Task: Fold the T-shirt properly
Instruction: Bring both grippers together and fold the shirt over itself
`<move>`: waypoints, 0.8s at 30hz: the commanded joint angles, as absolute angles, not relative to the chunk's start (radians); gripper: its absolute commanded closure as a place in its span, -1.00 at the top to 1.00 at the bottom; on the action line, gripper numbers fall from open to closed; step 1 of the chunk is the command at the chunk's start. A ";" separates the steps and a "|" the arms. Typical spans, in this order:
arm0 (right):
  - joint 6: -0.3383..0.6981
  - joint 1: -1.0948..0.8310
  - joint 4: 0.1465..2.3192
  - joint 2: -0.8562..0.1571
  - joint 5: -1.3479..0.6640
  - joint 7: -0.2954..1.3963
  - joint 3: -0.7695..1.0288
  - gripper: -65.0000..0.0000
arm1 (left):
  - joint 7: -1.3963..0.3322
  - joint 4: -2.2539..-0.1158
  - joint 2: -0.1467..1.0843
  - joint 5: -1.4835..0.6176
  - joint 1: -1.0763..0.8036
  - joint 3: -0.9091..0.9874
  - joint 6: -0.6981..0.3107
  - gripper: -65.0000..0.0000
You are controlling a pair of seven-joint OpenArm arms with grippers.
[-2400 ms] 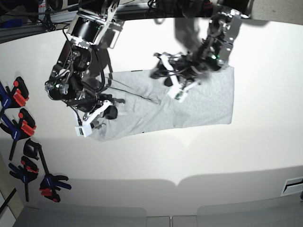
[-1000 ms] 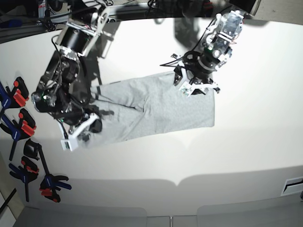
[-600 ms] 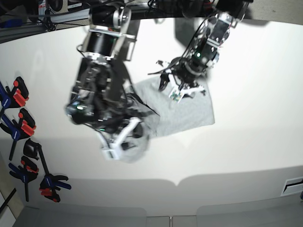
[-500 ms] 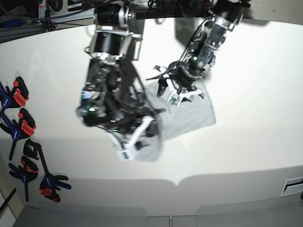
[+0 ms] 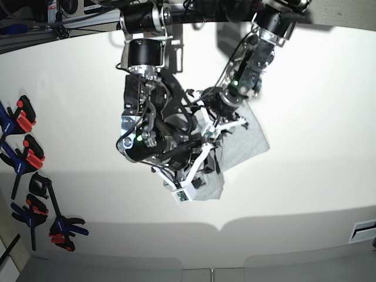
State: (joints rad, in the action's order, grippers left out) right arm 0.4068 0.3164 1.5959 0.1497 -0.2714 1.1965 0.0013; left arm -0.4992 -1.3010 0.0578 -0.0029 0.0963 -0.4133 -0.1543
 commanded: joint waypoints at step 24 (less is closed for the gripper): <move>0.403 0.346 1.610 0.157 -0.295 1.171 -0.001 -1.00 | -1.019 -1.586 0.130 0.212 0.215 -0.413 -0.149 -0.06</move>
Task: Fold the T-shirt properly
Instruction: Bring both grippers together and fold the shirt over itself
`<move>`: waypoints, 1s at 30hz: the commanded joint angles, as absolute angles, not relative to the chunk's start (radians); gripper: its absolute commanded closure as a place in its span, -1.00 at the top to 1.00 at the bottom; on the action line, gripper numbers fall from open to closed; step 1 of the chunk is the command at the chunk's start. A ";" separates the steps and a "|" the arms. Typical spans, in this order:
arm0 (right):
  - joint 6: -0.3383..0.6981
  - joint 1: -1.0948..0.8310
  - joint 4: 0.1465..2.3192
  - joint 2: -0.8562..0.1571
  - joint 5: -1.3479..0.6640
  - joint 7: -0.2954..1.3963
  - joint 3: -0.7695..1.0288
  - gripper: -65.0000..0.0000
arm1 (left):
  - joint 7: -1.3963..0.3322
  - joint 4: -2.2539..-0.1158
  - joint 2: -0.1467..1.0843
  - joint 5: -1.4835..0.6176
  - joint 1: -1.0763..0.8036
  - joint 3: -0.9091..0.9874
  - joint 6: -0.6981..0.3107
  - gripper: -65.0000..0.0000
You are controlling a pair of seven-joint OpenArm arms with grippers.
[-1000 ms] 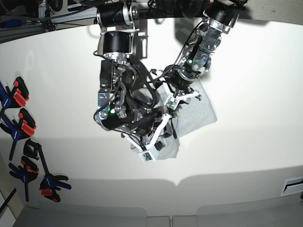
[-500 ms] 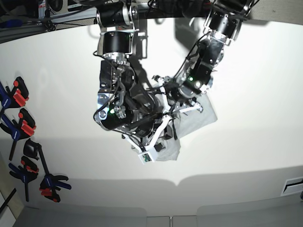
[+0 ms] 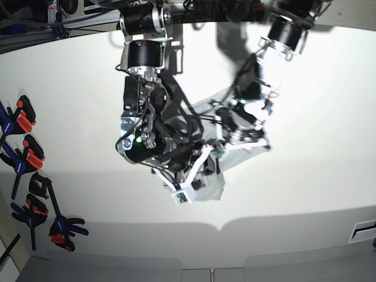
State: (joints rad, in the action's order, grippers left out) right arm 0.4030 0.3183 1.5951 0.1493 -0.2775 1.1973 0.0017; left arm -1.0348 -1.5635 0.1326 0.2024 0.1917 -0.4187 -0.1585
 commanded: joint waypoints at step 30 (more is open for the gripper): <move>0.372 0.348 1.610 0.157 -0.282 1.192 -0.151 -1.00 | -0.985 -1.586 0.408 0.068 0.076 -0.413 0.141 -0.06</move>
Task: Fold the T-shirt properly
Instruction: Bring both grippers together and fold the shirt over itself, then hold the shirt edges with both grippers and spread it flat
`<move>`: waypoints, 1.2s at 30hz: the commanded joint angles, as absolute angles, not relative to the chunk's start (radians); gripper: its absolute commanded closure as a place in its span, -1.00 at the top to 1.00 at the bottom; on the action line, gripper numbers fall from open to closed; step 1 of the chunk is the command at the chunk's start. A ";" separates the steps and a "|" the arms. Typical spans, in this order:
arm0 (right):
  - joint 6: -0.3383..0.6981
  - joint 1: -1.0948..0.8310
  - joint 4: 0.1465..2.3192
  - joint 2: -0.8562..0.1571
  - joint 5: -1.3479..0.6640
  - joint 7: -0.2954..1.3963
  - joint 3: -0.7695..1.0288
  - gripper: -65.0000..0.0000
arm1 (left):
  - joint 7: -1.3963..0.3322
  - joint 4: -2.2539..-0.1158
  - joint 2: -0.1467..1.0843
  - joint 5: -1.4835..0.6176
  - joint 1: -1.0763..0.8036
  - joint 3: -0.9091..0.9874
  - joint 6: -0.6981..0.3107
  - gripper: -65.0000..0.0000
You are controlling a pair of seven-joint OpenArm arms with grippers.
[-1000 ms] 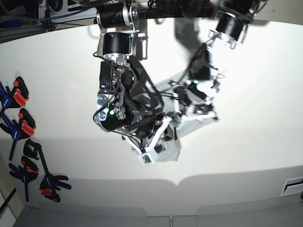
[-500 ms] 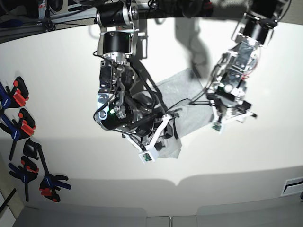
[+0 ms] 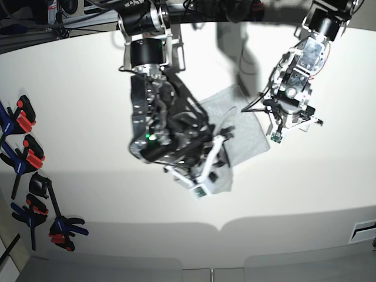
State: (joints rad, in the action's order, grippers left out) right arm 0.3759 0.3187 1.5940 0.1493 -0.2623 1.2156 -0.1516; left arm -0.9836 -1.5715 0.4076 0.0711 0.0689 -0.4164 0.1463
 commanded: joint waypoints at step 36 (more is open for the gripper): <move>0.359 0.346 1.610 0.157 -0.292 1.139 -0.543 -0.18 | -1.029 -1.586 0.485 0.740 0.069 -0.412 0.580 -0.06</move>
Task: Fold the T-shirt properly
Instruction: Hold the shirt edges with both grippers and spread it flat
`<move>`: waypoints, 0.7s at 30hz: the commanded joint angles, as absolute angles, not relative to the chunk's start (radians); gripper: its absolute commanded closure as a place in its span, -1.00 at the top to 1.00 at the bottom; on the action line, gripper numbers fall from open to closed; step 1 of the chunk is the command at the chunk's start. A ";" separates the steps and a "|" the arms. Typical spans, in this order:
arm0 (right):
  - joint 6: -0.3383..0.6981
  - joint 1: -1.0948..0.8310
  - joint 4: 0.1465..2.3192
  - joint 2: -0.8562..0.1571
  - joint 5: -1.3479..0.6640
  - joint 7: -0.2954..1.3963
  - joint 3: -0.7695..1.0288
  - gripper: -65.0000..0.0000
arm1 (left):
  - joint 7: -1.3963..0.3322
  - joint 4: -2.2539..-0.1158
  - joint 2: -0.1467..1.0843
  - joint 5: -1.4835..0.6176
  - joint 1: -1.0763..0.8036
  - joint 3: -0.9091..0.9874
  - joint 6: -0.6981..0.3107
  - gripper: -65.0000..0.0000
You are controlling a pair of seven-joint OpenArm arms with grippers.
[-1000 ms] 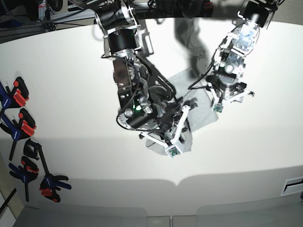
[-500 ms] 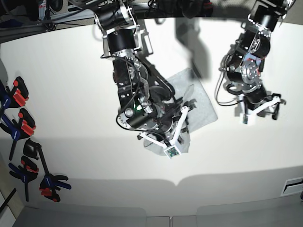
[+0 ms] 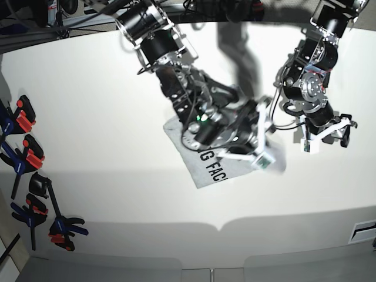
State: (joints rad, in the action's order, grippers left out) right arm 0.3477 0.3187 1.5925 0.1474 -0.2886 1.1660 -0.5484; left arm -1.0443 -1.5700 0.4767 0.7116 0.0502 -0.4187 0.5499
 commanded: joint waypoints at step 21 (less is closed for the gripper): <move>0.362 0.394 1.572 0.102 -0.063 0.937 -0.176 -0.18 | -1.131 -1.914 0.426 0.671 0.015 -0.414 0.572 -0.06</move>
State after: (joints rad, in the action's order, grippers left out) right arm 0.3553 0.3634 1.5570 0.0982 -0.0532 0.9630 -0.1791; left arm -1.1412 -1.9034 0.4175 0.6350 0.0059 -0.4191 0.5598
